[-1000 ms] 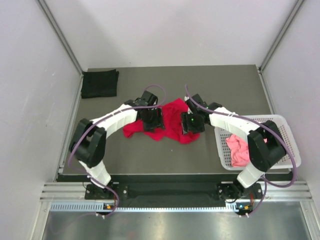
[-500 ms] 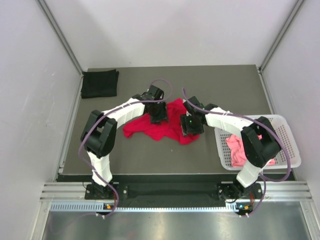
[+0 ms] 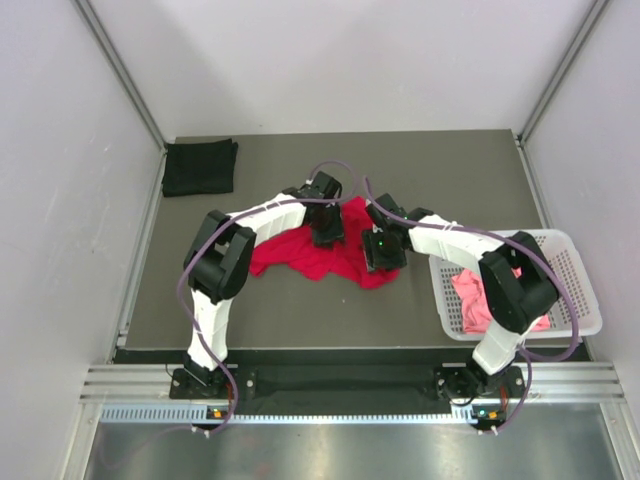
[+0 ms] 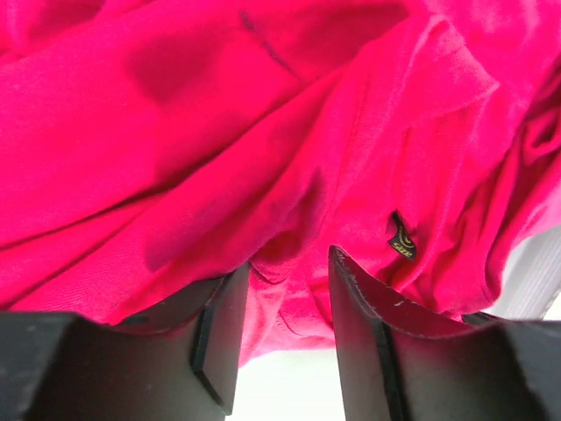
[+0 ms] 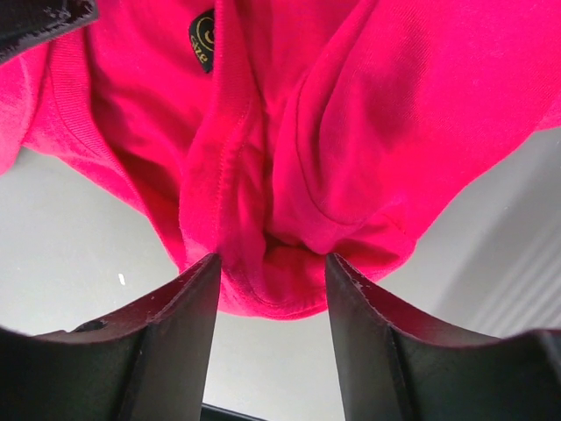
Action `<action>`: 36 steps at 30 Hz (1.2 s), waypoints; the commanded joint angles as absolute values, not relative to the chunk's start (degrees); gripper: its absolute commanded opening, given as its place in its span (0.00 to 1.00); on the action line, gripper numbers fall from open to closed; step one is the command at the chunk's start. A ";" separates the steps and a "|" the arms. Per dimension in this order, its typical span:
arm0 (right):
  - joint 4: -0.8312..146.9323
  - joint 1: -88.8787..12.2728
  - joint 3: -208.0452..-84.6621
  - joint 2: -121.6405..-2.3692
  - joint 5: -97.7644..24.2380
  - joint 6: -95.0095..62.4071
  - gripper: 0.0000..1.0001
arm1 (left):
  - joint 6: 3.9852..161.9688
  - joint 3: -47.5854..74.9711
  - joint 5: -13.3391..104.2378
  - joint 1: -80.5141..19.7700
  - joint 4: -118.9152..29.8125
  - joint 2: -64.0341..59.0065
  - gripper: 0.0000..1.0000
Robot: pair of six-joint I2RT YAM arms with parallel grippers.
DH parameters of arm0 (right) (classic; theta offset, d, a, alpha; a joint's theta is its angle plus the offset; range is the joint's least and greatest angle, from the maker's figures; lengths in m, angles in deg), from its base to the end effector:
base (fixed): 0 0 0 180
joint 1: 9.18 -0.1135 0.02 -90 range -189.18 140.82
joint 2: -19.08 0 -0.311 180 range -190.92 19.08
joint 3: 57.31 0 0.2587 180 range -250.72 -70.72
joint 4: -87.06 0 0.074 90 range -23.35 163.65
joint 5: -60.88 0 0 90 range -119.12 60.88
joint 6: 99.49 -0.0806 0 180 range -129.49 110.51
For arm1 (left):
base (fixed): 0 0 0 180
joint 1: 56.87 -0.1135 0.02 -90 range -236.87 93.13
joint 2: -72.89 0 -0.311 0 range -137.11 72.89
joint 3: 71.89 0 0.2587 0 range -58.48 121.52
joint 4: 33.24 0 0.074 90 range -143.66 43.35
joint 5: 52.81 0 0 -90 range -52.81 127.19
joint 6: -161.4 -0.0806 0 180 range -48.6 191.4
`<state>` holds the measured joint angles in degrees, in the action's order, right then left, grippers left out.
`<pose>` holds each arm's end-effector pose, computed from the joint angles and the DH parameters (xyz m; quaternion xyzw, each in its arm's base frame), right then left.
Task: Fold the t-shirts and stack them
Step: Flatten the tshirt out
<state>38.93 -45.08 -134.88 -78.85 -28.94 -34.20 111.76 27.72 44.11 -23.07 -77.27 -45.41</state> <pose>0.2935 0.2121 0.1877 -0.0955 0.9778 0.0928 0.1619 0.3960 -0.2768 0.1675 -0.0413 0.9693 -0.1887 0.1524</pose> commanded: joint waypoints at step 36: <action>29.44 -46.27 -157.88 -45.53 -21.29 -29.00 0.00 | 94.25 22.82 25.51 -23.74 -80.49 11.25 0.00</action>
<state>30.55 -45.56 -151.67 -49.15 -19.49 -30.24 97.27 19.98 31.10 -23.62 -79.93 4.27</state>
